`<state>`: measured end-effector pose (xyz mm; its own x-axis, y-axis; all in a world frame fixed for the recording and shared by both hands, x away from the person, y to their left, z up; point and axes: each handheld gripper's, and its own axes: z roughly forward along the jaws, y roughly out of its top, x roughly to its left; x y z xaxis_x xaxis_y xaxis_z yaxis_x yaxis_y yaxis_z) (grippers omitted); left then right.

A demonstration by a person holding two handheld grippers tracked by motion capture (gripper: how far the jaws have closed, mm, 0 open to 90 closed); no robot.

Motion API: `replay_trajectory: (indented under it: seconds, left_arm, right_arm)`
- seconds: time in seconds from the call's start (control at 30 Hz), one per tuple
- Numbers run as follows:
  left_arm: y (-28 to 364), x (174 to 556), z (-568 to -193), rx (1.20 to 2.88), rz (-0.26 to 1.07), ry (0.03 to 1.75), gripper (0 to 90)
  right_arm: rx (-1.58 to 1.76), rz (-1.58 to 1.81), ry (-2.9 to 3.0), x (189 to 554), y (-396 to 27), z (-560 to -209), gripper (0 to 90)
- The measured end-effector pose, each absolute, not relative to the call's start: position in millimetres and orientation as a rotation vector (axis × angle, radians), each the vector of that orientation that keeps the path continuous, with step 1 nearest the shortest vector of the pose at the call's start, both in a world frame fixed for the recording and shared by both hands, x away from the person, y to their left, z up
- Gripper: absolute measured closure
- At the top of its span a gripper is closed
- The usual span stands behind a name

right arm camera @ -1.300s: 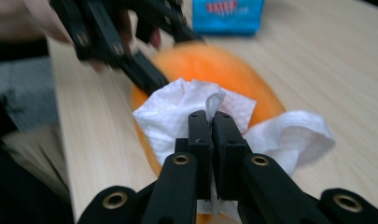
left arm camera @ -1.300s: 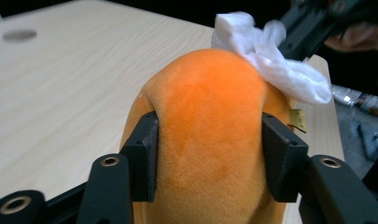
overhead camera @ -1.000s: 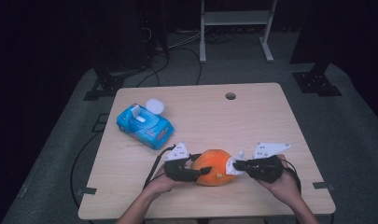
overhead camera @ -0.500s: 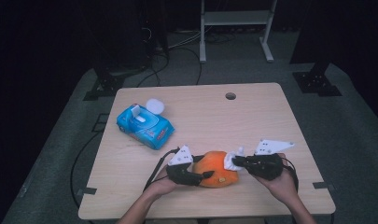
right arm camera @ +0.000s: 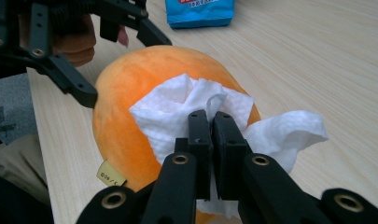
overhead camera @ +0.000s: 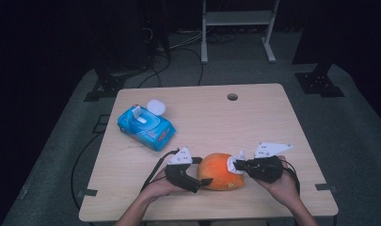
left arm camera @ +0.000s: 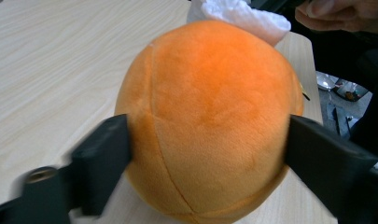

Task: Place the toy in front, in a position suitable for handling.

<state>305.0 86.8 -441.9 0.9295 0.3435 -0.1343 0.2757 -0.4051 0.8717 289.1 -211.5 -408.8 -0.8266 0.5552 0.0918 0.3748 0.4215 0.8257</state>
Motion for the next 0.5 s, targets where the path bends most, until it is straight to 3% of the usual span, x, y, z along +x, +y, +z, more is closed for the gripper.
replay_trajectory:
  seconds: [0.1,0.5]
  left_arm:
    - [86,305,-440,2.026,0.109,0.439,31.8]
    - [89,312,-442,2.008,0.101,0.465,33.2]
  right_arm:
    - [0.825,1.364,2.479,290,-212,-410,86.1]
    - [0.803,1.41,2.432,284,-214,-398,86.2]
